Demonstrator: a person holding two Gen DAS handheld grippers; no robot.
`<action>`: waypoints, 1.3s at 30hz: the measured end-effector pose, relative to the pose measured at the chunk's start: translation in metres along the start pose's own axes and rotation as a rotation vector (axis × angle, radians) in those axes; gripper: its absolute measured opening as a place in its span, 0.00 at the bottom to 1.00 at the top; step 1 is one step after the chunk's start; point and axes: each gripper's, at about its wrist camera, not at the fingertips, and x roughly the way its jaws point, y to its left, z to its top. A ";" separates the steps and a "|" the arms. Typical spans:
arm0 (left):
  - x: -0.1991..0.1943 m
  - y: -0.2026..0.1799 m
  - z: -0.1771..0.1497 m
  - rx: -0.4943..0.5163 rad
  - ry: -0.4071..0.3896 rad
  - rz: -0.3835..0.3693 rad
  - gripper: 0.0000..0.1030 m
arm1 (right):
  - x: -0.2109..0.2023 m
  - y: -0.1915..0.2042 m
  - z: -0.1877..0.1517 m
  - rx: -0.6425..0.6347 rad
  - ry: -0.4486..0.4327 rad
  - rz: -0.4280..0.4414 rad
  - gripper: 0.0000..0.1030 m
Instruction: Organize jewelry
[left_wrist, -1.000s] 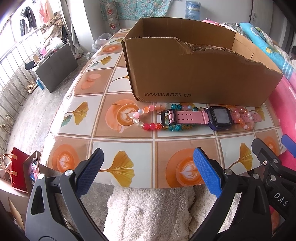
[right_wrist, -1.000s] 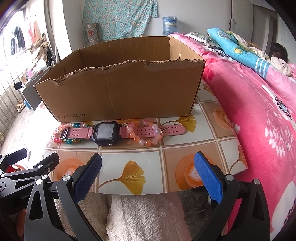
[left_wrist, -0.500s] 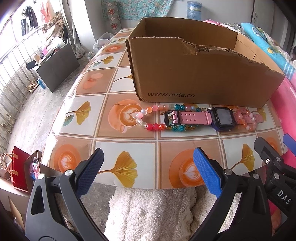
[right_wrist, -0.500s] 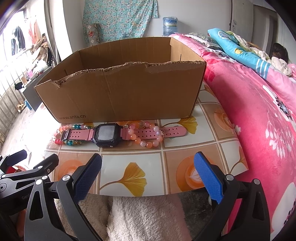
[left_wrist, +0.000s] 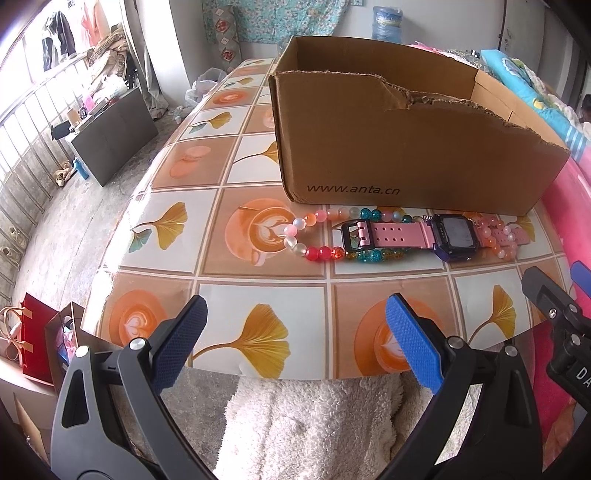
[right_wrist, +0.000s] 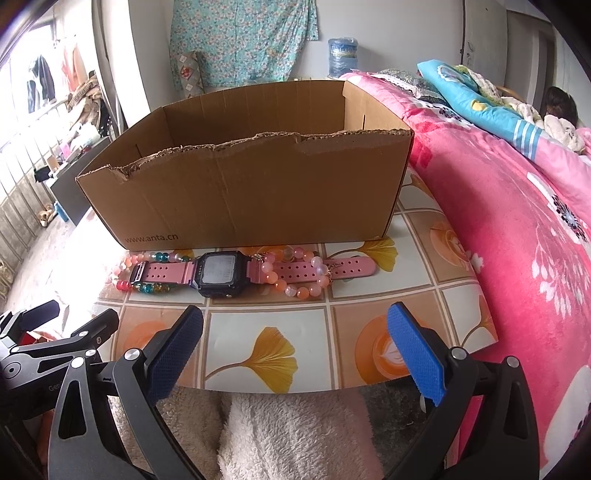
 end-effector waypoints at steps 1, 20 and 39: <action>0.001 0.003 0.000 0.002 -0.002 -0.012 0.91 | -0.001 0.000 0.000 -0.006 -0.010 0.010 0.95; 0.007 0.031 0.013 -0.002 -0.168 -0.369 0.91 | 0.033 0.040 0.019 -0.421 -0.025 0.329 0.64; -0.003 -0.022 -0.004 0.324 -0.247 -0.363 0.51 | 0.080 0.033 0.047 -0.647 0.124 0.434 0.52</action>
